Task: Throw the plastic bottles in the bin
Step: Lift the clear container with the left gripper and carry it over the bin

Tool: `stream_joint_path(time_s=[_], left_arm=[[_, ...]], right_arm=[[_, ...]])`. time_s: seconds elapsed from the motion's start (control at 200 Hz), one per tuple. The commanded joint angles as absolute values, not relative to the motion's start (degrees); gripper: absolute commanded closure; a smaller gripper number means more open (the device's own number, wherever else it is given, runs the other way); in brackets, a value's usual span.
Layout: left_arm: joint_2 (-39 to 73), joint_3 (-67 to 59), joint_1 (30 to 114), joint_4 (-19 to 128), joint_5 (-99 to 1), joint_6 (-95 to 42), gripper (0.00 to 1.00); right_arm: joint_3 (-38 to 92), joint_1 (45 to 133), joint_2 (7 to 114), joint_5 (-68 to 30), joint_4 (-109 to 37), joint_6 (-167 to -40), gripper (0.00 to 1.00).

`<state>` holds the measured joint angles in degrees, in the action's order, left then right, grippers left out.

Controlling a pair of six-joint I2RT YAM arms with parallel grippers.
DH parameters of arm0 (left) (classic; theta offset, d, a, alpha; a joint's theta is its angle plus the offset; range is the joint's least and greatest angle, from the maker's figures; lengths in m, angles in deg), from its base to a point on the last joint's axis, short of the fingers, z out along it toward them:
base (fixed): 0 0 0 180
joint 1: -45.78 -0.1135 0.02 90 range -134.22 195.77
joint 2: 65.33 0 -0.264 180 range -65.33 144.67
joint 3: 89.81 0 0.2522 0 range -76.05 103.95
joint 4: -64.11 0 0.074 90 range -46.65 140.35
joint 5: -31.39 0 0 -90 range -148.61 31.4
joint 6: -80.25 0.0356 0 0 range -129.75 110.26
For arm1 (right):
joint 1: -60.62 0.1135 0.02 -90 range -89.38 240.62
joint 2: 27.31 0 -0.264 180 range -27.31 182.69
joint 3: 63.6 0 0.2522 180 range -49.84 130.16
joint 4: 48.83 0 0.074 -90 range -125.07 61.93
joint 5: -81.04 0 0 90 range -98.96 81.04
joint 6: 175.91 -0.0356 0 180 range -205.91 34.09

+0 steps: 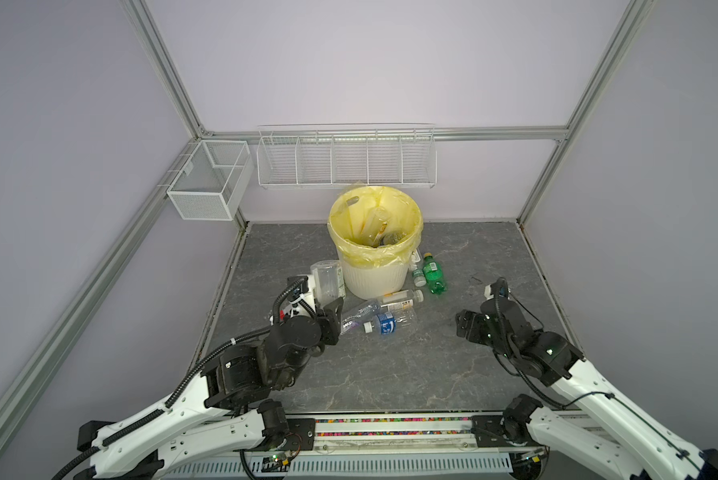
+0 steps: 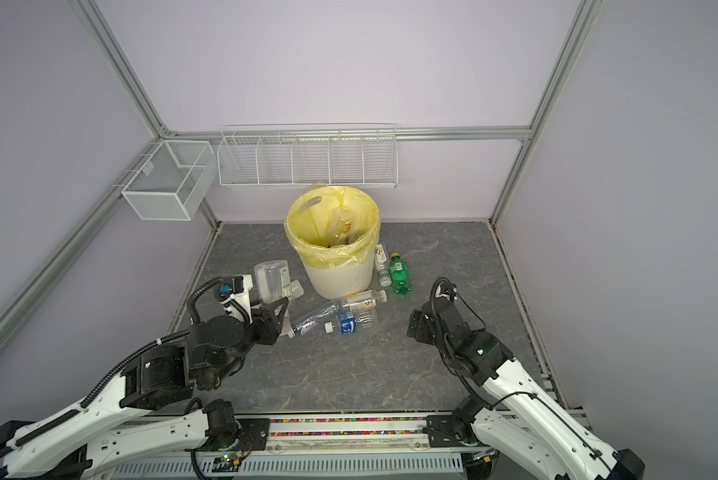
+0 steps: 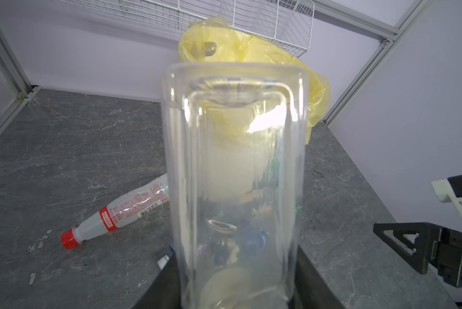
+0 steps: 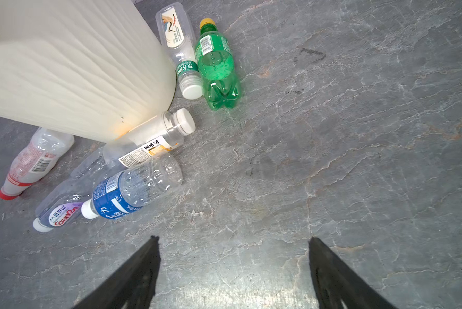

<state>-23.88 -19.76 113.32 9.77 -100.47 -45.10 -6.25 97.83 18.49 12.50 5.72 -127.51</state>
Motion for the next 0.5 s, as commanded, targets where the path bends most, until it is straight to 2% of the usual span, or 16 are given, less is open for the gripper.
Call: stream_joint_path(time_s=[0.0,0.275,0.405,0.495], left_arm=[[-25.4,-20.5,113.1,8.1,-103.9,-46.8,0.64],[-19.8,-12.6,113.2,8.6,-104.0,-41.3,0.64],[-8.4,3.2,110.8,5.8,-102.1,-34.7,0.64],[1.4,15.1,103.2,4.1,-92.5,-31.2,0.63]], right_arm=[[-5.9,97.6,19.2,12.1,4.6,-127.9,0.12],[-5.6,97.5,21.3,12.3,3.3,-127.1,0.12],[-6.0,97.5,21.7,12.0,2.2,-127.1,0.12],[-6.4,97.6,21.7,11.5,1.3,-127.0,0.12]])
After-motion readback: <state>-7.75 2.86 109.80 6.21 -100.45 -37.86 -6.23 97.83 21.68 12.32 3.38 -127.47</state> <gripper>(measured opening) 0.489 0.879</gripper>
